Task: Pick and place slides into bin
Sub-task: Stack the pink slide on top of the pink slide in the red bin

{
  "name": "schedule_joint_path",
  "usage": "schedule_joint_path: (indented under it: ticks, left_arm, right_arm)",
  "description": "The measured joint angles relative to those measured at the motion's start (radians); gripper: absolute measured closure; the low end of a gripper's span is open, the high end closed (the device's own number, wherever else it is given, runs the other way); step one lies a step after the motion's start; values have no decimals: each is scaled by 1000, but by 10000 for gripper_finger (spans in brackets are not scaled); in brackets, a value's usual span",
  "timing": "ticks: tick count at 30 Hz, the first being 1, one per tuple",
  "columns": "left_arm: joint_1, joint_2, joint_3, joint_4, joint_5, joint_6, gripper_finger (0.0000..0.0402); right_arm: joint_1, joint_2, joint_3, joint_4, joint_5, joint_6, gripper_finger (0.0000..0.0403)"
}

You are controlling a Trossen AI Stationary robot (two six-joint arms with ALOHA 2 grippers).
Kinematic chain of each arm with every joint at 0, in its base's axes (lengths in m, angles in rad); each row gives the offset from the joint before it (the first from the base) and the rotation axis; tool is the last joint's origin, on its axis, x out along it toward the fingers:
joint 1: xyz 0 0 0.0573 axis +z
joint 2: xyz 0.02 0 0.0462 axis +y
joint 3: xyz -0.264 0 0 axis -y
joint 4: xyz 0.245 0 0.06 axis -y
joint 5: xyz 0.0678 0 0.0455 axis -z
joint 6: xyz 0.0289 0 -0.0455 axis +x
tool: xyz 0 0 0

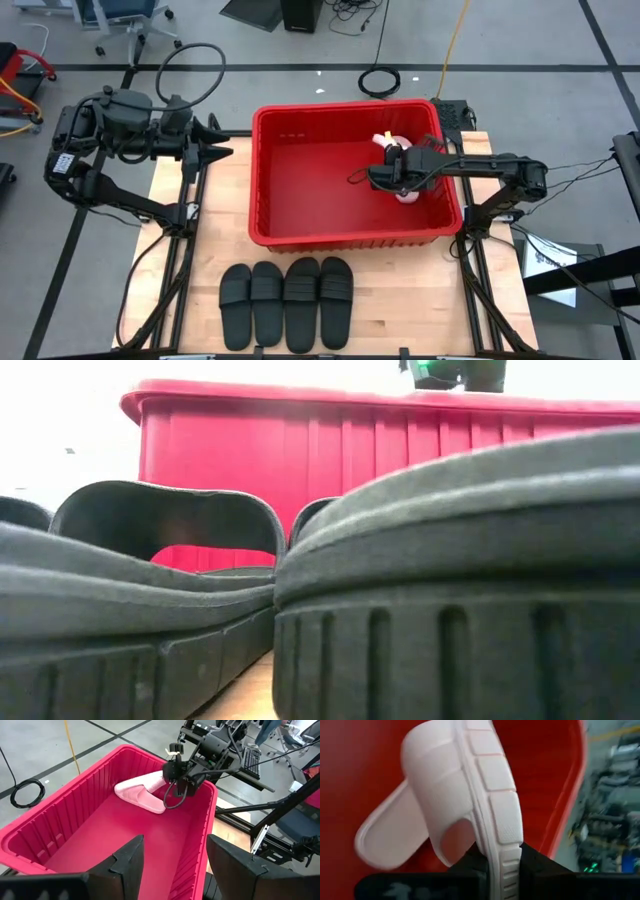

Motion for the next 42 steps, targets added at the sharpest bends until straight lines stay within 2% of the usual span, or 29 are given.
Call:
schedule_joint_path:
  ticks: [7,14,19,26,36,42]
  left_arm:
    - [0,0,0,0,0,-2,195]
    - [0,0,0,0,0,-3,195]
    - [0,0,0,0,1,0,195]
    - [0,0,0,0,6,16,195]
    - [0,0,0,-9,35,19,195]
    - [0,0,0,-25,35,28,195]
  right_arm:
    - [0,0,0,-2,67,-44,377]
    - [1,0,0,-1,71,-58,377]
    - [13,0,0,-1,18,-44,377]
    - [60,4,1,-2,-2,-2,377]
    - [24,5,2,-2,-31,122,377]
    - [12,5,2,1,-34,119,377]
